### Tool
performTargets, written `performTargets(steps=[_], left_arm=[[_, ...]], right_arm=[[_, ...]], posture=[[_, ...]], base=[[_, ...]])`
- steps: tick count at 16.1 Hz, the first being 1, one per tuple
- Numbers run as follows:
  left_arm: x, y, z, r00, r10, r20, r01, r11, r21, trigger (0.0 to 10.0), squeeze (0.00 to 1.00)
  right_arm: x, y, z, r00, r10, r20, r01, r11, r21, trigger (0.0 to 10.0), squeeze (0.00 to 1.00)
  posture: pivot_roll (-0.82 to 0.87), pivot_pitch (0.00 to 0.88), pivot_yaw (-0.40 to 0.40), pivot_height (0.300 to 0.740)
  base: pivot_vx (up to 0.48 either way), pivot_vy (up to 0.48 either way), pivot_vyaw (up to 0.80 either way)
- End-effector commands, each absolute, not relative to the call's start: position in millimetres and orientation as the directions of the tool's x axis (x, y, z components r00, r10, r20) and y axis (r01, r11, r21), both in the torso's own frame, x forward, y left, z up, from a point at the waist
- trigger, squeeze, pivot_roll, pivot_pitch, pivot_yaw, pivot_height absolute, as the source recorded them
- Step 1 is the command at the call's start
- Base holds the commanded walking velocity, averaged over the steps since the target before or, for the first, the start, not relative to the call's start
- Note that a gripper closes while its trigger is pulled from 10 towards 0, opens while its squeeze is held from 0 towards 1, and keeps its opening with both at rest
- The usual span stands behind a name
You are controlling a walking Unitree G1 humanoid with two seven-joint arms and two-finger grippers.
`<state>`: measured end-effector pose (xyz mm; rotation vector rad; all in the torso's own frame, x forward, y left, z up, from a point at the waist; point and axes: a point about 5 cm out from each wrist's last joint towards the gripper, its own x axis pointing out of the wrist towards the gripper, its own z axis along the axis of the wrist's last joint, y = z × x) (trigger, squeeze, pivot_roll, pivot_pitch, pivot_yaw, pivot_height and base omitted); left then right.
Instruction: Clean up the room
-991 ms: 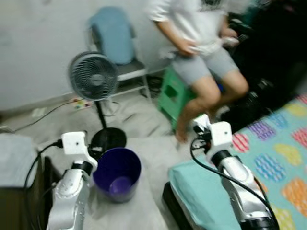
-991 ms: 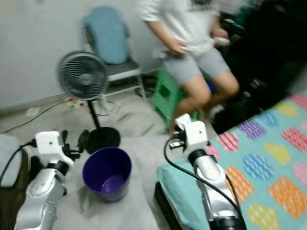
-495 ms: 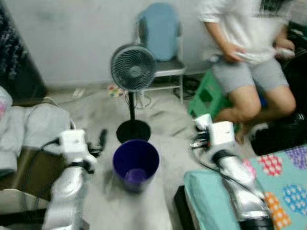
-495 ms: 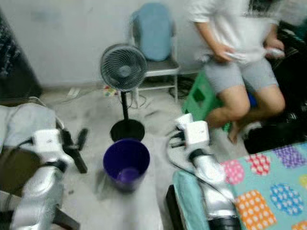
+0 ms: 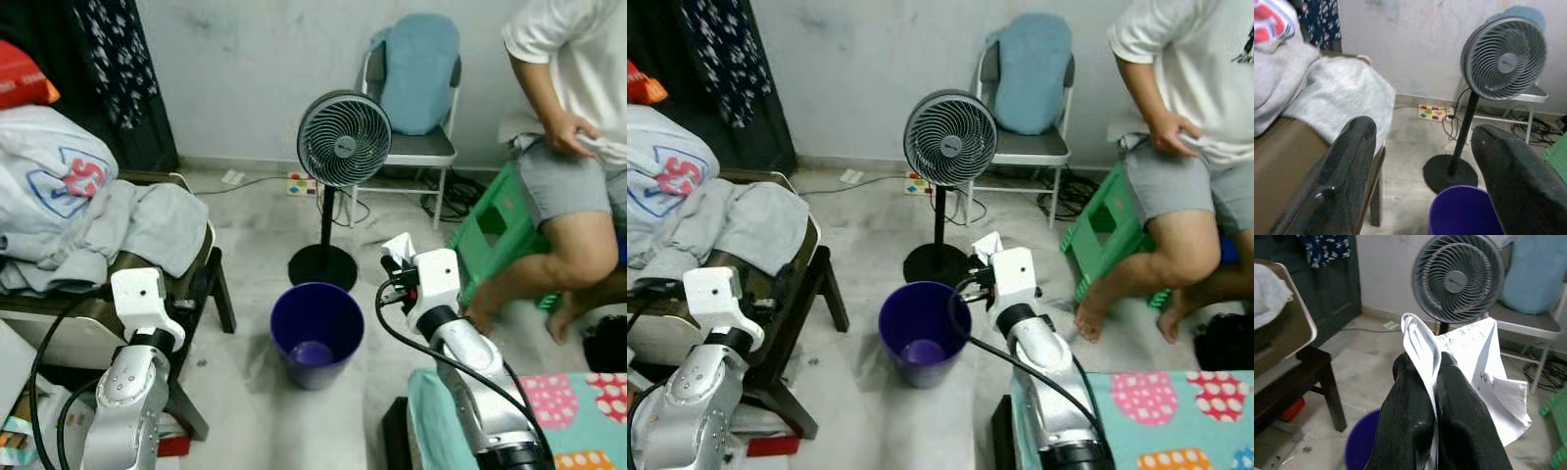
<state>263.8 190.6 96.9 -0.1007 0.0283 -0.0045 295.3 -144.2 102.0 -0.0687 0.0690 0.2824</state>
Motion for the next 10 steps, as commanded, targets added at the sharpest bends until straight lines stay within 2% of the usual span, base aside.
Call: performTargets(steps=[1,7,10], left_arm=[[265.0,183.5,100.0,0.999,-0.038,-0.017,0.036,0.995,-0.097,10.0,0.00],[262.7,180.7,101.3,0.997,-0.082,-0.009,0.080,0.988,-0.132,10.0,0.00],[262.6,180.8,101.4,0.996,-0.087,-0.010,0.085,0.987,-0.136,10.0,0.00]], right_arm=[[294.8,-152.5,104.3,0.966,0.248,-0.073,-0.252,0.966,-0.055,10.0,0.00],[293.1,-150.5,105.3,0.964,0.257,-0.069,-0.261,0.963,-0.057,10.0,0.00],[292.9,-149.9,105.3,0.963,0.259,-0.068,-0.263,0.963,-0.060,10.0,0.00]], posture=[[-0.11,0.002,-0.046,0.740],[-0.11,0.008,-0.042,0.740],[-0.11,0.008,-0.041,0.740]], base=[[0.000,0.000,0.00],[0.000,0.000,0.00],[0.000,0.000,0.75]])
